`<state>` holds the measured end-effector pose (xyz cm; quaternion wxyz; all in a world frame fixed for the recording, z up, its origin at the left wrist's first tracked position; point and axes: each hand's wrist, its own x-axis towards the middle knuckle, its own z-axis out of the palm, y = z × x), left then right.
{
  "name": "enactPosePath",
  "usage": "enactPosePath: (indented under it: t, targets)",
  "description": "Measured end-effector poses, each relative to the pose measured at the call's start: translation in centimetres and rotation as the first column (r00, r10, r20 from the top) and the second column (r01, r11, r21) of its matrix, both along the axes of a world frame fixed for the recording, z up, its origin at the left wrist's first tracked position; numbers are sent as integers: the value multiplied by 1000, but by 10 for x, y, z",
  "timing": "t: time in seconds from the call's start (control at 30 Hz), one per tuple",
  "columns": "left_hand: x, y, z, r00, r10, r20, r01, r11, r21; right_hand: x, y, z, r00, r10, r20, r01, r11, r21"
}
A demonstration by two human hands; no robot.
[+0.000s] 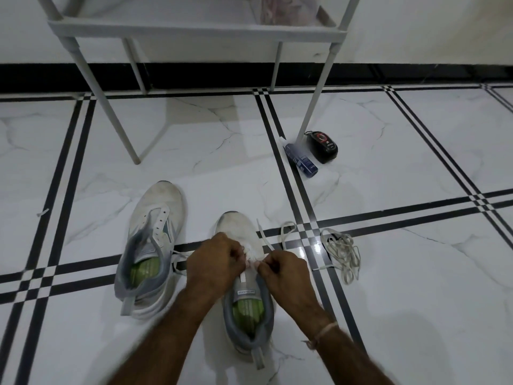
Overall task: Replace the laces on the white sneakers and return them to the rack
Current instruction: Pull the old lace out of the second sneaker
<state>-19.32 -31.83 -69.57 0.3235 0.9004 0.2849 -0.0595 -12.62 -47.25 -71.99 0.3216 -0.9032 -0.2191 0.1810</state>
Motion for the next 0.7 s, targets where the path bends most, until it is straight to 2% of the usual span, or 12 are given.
enactPosePath:
  t: [0.03,0.07,0.1,0.13,0.17,0.2,0.23,0.33,0.37,0.5,0.63,0.7]
  targets:
    - [-4,5,-5,983,177,43,-155,937,-313,1,-1,0,1000,-9,-15,10,1000,5]
    - [-8,9,-8,925,379,18,-286,730,-621,2,-3,-1,999,-22,-37,23,1000,12]
    - [-13,10,-12,853,517,-72,-364,490,-792,3,-4,-2,997,-36,-63,38,999,21]
    - [-18,10,-16,803,580,-139,-385,326,-864,4,-5,-2,995,-46,-85,48,998,28]
    - [-22,8,-19,783,601,-161,-389,271,-881,3,-4,-3,994,-47,-97,50,998,30]
    - [-24,4,-19,779,610,-144,-384,283,-879,1,-3,-3,994,-42,-97,45,999,29]
    - [-24,2,-19,794,602,-79,-362,366,-857,-1,-2,-3,995,-38,-90,41,999,30]
    - [-22,1,-21,921,340,192,-180,806,-564,-5,0,-3,997,-45,-56,49,997,61]
    - [-20,4,-20,953,214,216,-103,896,-433,-5,0,-3,998,-48,-49,51,996,66]
    - [-11,9,-11,992,-62,106,73,991,-109,-6,0,-5,998,-42,-38,45,995,91]
    - [-6,3,-5,994,-103,31,100,992,82,-8,0,-8,996,-65,-68,72,991,116]
    - [-8,2,-11,986,-153,71,138,973,184,-8,0,-9,995,-71,-71,79,989,128]
